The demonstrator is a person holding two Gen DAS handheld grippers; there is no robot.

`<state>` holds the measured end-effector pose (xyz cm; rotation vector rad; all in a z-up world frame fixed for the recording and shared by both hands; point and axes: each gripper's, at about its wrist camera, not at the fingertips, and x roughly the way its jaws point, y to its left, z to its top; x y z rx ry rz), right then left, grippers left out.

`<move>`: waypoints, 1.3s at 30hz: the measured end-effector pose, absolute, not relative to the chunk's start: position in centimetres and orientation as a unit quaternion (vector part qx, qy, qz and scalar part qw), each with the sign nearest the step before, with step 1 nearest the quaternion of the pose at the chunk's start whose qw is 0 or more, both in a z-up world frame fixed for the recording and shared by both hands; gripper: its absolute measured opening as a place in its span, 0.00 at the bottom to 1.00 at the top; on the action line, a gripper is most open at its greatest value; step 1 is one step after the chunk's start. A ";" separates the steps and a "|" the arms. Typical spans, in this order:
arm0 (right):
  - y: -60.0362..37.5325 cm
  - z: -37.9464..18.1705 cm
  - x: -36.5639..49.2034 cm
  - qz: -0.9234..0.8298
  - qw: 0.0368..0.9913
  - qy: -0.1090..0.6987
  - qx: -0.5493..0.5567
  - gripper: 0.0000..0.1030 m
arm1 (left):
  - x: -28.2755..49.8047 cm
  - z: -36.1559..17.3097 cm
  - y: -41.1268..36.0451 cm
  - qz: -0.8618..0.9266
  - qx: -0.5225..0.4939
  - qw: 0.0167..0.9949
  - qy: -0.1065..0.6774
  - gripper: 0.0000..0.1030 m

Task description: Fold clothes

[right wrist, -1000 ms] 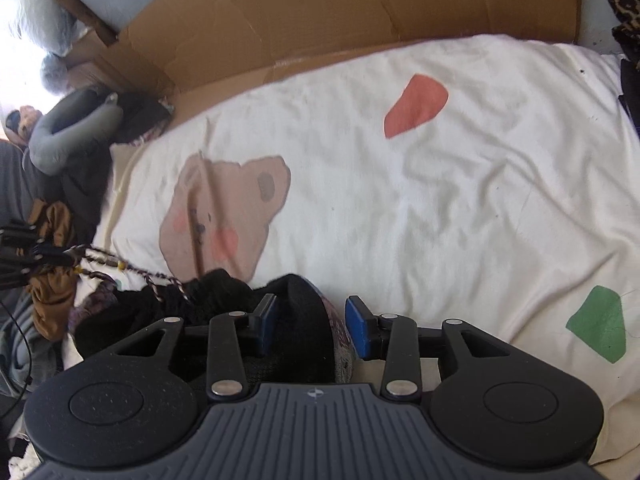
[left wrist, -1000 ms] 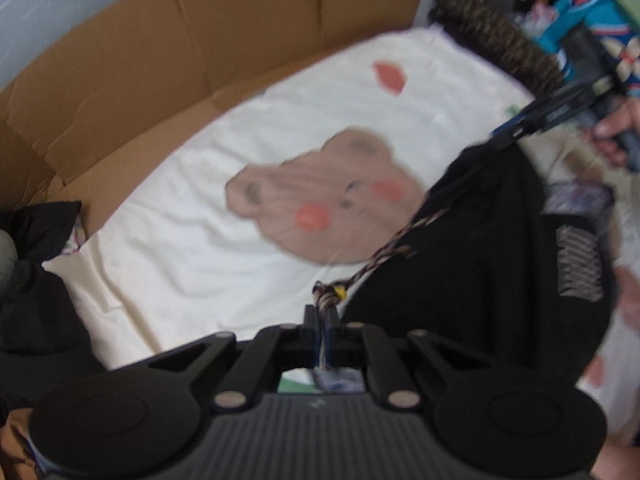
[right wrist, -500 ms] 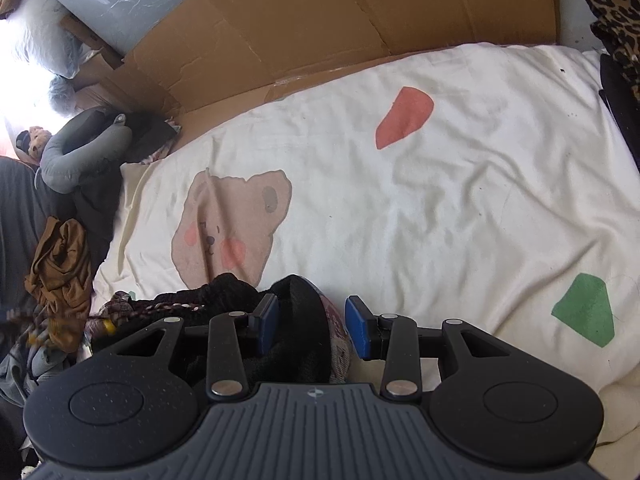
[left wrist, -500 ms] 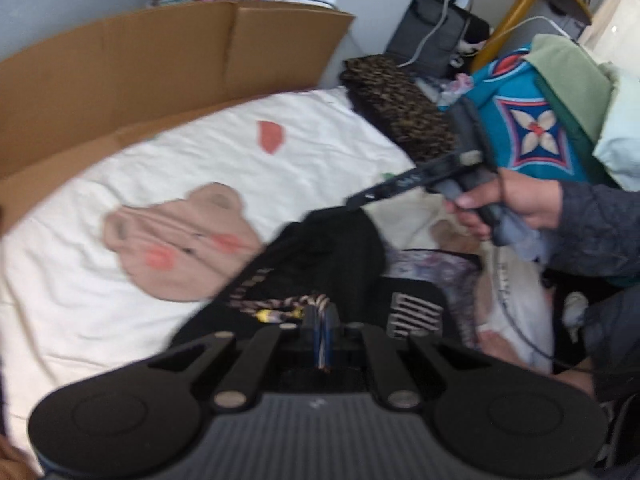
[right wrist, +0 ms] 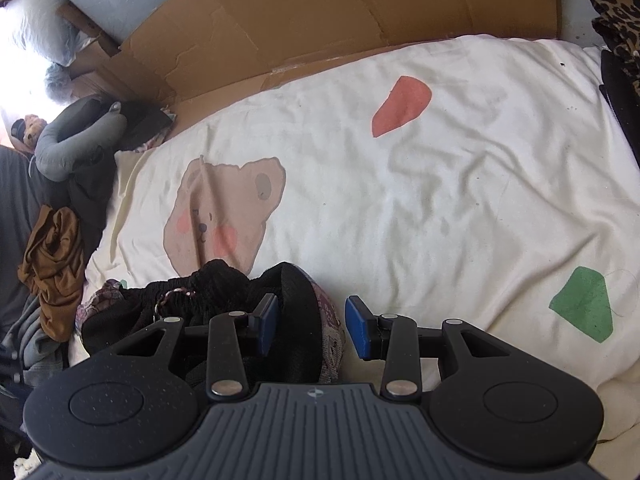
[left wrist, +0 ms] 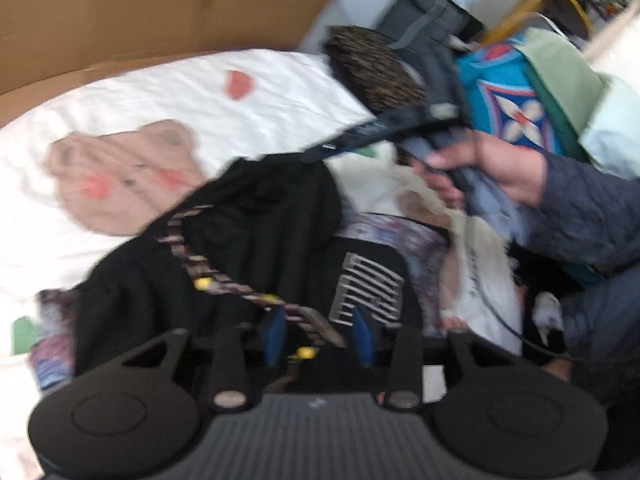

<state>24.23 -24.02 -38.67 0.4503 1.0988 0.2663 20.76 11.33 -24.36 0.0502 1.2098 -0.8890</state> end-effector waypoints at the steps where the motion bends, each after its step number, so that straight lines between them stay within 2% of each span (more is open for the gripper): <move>1: -23.9 -38.6 24.3 0.126 0.821 0.516 0.210 0.43 | 21.2 -24.5 12.0 -0.388 0.020 0.738 0.551 0.42; 8: -23.8 -37.7 24.5 0.129 0.829 0.501 0.213 0.43 | 22.7 -26.5 16.2 -0.279 0.004 0.774 0.568 0.45; 23: -23.9 -37.9 24.3 0.127 0.830 0.500 0.212 0.43 | 27.1 -26.5 22.9 -0.139 -0.003 0.825 0.548 0.48; 39: -24.5 -38.4 24.3 0.120 0.832 0.497 0.217 0.43 | 29.5 -27.2 24.6 -0.102 -0.011 0.816 0.569 0.48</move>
